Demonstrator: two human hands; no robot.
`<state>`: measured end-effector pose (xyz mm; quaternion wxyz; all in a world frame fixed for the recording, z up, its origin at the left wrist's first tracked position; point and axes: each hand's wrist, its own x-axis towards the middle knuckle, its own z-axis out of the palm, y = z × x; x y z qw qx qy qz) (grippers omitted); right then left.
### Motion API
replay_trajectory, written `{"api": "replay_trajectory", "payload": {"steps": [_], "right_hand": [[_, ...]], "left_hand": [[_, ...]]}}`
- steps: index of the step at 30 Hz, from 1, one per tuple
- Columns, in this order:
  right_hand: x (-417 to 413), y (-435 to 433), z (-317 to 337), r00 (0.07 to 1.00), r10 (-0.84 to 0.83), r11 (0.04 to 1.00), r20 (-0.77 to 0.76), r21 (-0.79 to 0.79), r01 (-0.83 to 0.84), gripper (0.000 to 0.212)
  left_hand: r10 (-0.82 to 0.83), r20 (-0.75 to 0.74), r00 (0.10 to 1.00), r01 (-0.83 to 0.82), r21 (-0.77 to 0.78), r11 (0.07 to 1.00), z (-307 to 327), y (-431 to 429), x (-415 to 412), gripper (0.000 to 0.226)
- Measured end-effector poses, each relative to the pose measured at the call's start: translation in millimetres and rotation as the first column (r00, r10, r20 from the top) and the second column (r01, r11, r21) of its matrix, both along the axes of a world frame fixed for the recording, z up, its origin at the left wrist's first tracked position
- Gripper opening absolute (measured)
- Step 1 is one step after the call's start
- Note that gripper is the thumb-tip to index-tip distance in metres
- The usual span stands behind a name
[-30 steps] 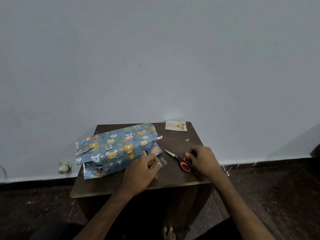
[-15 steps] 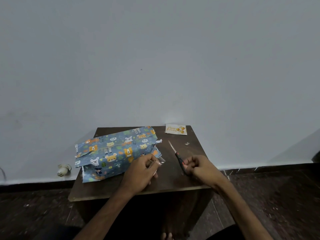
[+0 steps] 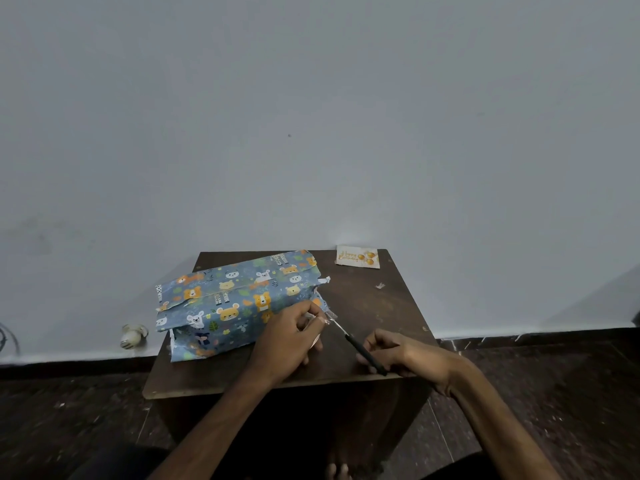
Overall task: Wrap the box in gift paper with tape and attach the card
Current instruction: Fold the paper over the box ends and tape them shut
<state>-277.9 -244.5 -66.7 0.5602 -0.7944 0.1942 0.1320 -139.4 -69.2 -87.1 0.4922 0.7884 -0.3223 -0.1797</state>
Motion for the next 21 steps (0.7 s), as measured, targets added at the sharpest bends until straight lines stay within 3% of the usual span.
{"api": "replay_trajectory", "payload": {"steps": [6,11,21], "right_hand": [[6,5,-4,0.999,0.008,0.999,0.046,0.047,-0.010,0.064],[15,10,-5,0.997,0.008,0.999,0.071,0.031,-0.011,0.039],[19,9,-8,0.996,0.018,0.998,0.083,0.056,-0.023,0.034]], "left_hand": [[0.008,-0.016,1.000,-0.008,-0.010,1.000,-2,-2,2,0.005],[0.011,-0.045,0.999,-0.011,-0.004,1.000,-3,-2,4,0.008],[0.026,-0.071,0.997,-0.026,0.005,1.000,-4,-3,6,0.015]]}}
